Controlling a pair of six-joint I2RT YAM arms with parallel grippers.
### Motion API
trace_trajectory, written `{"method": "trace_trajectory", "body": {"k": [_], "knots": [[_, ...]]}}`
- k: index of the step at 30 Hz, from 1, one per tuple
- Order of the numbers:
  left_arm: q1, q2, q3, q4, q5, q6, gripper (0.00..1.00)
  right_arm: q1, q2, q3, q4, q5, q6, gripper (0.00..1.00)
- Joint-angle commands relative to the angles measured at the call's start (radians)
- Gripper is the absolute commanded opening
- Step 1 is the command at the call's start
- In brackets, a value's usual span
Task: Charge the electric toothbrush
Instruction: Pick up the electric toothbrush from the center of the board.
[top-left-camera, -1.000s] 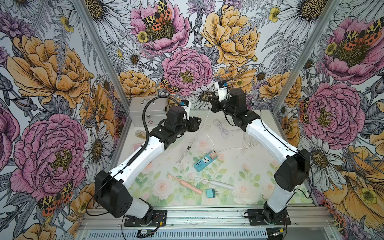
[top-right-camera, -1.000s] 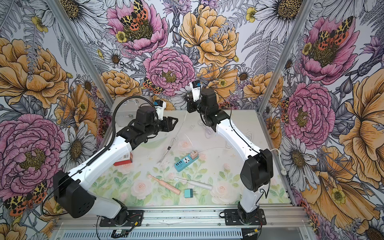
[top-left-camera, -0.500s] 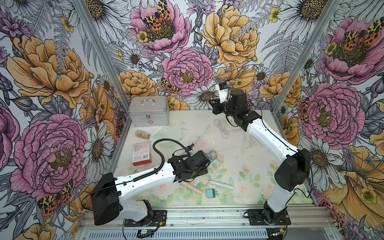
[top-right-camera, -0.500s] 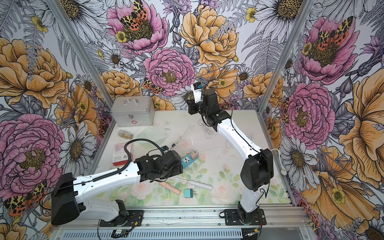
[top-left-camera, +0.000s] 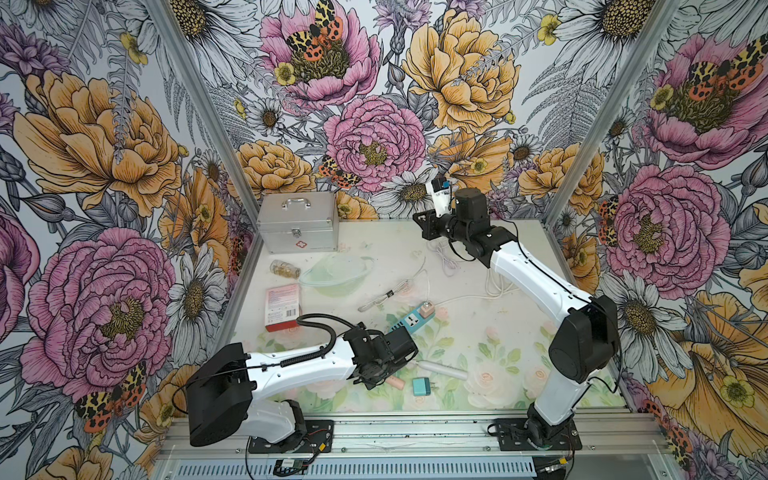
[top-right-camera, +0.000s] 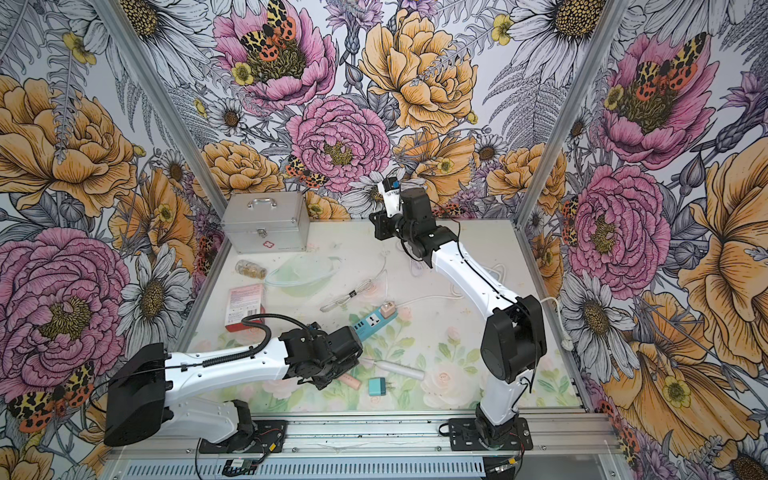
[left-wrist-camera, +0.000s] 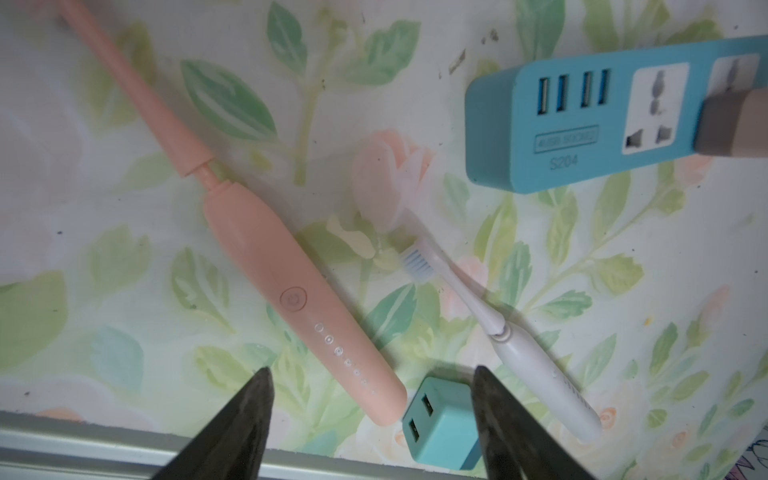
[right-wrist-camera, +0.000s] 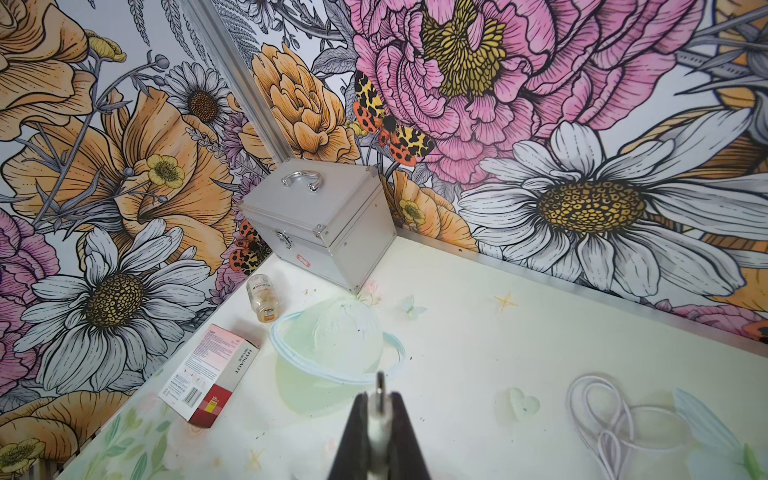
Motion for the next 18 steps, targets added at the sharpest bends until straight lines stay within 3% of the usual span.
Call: {"method": "trace_trajectory", "body": {"k": [1,9,13,18], "knots": [[0.01,0.013,-0.025,-0.01,0.048,-0.061,0.74,0.008,-0.017,-0.004,0.01,-0.023,0.019,0.0],[0.059,0.117,-0.007,-0.023,0.086,0.01,0.63,0.013,-0.005,-0.009,0.015,-0.023,0.027,0.0],[0.073,0.14,-0.009,-0.022,0.102,0.027,0.48,0.013,0.005,-0.005,0.017,-0.028,0.027,0.0],[0.102,0.172,-0.009,-0.019,0.133,0.051,0.41,0.013,0.011,-0.002,0.015,-0.031,0.027,0.0]]}}
